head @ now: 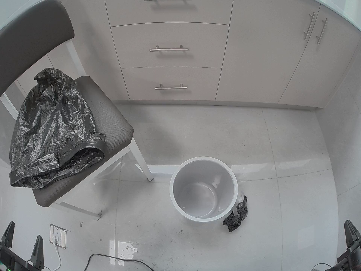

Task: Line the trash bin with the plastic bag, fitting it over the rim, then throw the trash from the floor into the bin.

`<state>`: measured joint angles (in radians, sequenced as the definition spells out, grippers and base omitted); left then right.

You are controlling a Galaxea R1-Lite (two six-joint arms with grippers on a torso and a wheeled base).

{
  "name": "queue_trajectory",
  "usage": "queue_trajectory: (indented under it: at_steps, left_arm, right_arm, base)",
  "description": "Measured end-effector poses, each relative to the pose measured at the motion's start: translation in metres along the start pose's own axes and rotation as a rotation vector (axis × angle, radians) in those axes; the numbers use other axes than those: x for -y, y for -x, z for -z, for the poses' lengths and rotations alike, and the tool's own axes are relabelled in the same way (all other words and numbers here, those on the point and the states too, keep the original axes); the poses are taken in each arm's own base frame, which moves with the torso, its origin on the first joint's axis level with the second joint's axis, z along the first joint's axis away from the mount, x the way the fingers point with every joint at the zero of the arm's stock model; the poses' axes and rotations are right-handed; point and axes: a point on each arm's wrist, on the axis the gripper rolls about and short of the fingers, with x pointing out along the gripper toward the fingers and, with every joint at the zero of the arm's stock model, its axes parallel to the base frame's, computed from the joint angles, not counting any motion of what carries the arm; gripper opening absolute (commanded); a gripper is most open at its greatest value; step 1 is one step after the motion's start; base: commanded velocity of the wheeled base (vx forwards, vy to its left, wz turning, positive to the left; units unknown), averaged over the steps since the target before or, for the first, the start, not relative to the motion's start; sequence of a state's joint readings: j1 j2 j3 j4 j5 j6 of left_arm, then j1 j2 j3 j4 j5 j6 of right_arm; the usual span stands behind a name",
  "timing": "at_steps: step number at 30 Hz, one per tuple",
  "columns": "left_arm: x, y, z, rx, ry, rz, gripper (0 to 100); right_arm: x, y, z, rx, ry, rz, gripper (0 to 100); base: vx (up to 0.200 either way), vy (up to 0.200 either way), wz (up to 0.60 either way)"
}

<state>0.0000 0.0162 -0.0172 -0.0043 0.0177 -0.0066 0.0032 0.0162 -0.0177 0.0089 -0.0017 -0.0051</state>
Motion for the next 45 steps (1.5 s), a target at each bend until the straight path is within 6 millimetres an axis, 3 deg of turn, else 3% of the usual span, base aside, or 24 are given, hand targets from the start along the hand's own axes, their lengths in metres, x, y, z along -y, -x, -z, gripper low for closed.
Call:
queue_trajectory:
  at_steps: [20,24,29,32,34,38,45]
  left_arm:
    - [0.0,0.0,-0.001,0.008,-0.011,0.01,100]
    - [0.0,0.002,-0.011,0.039,0.025,0.019,100]
    - [0.0,0.005,-0.038,0.077,0.073,0.061,100]
    - [0.001,0.003,-0.056,0.077,0.092,0.111,100]
    - [0.002,-0.001,-0.069,0.06,0.095,0.158,100]
    - [0.004,-0.016,-0.084,-0.01,0.04,0.249,100]
    - [0.013,-0.059,-0.102,-0.13,-0.2,0.404,100]
  right_arm:
    - [0.0,0.0,-0.004,0.03,-0.01,0.001,0]
    - [0.0,0.005,-0.026,0.102,-0.082,-0.006,0]
    - [0.001,0.014,-0.083,0.204,-0.138,-0.046,0]
    - [0.001,0.009,-0.117,0.217,-0.156,-0.097,0]
    - [0.0,-0.003,-0.136,0.198,-0.165,-0.135,0]
    - [-0.003,-0.039,-0.154,0.146,-0.176,-0.185,0]
    - [-0.012,-0.114,-0.152,0.104,-0.192,-0.241,0]
  base:
    - [0.0,0.0,0.0]
    - [0.0,0.0,0.0]
    - [0.0,0.0,0.0]
    - [0.0,0.0,0.0]
    - [0.0,0.0,0.0]
    - [0.0,0.0,0.0]
    - [0.0,0.0,0.0]
